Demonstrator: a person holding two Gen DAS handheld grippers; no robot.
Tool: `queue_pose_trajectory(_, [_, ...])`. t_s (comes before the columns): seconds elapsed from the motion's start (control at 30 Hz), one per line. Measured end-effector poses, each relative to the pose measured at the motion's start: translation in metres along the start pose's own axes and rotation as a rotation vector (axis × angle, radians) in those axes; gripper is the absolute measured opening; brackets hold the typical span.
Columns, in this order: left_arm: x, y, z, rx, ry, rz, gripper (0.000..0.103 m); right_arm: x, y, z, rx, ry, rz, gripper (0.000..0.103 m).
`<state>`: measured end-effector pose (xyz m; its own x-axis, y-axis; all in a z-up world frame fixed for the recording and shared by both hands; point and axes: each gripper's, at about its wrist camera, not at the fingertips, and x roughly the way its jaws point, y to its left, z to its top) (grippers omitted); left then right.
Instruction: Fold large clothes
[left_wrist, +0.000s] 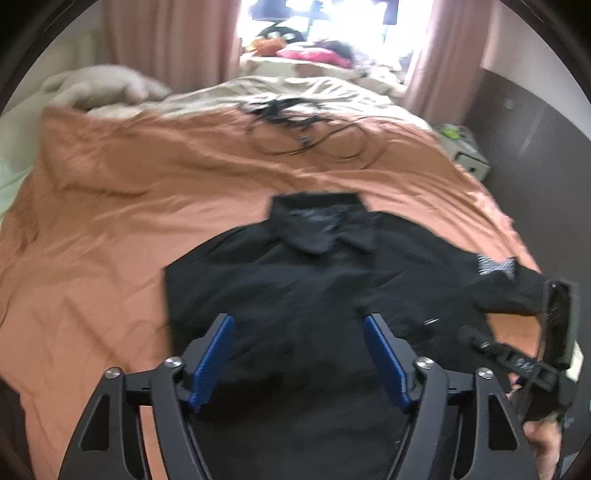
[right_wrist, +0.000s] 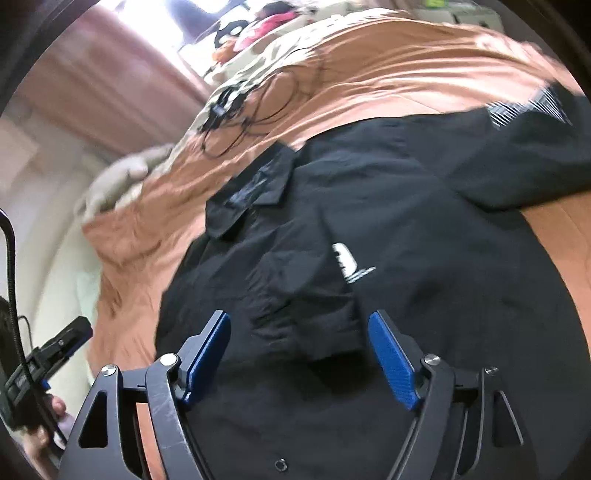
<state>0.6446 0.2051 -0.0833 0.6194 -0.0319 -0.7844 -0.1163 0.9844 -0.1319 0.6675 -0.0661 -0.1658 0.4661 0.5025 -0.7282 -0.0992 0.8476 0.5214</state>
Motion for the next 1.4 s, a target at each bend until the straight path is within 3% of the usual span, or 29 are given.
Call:
queue_pose_trajectory(0.2, [0.01, 0.056, -0.028, -0.072, 0.027, 0.088, 0.065, 0.04, 0.041, -0.021, -0.202, 0.089, -0.126, 0.088])
queue_pose_trajectory(0.33, [0.028, 0.083, -0.049, -0.109, 0.078, 0.131, 0.053, 0.065, 0.049, -0.031, -0.285, 0.138, -0.237, 0.088])
queue_pose_trajectory(0.43, [0.045, 0.094, -0.061, -0.129, 0.111, 0.143, 0.047, 0.072, 0.042, -0.031, -0.284, 0.142, -0.33, 0.088])
queue_pose_trajectory(0.6, [0.069, 0.107, -0.078, -0.164, 0.179, 0.169, 0.03, 0.056, 0.03, -0.02, -0.265, 0.084, -0.366, 0.088])
queue_pose_trajectory(0.9, [0.072, 0.112, -0.087, -0.182, 0.179, 0.188, 0.029, -0.019, -0.047, 0.018, 0.058, -0.08, -0.282, 0.069])
queue_pose_trajectory(1.0, [0.07, 0.112, -0.087, -0.185, 0.174, 0.185, 0.029, -0.029, -0.072, 0.018, 0.174, -0.076, -0.193, 0.067])
queue_pose_trajectory(1.17, [0.068, 0.114, -0.09, -0.191, 0.173, 0.183, 0.029, -0.017, -0.104, 0.002, 0.314, 0.005, -0.056, 0.058])
queue_pose_trajectory(1.23, [0.07, 0.115, -0.091, -0.195, 0.174, 0.185, 0.029, -0.005, -0.111, -0.004, 0.356, 0.022, -0.006, 0.05])
queue_pose_trajectory(1.33, [0.074, 0.118, -0.093, -0.199, 0.178, 0.182, 0.028, 0.009, -0.115, -0.005, 0.383, 0.012, 0.044, 0.021])
queue_pose_trajectory(1.4, [0.077, 0.119, -0.094, -0.2, 0.178, 0.183, 0.029, 0.02, -0.117, 0.001, 0.39, -0.006, 0.069, 0.015])
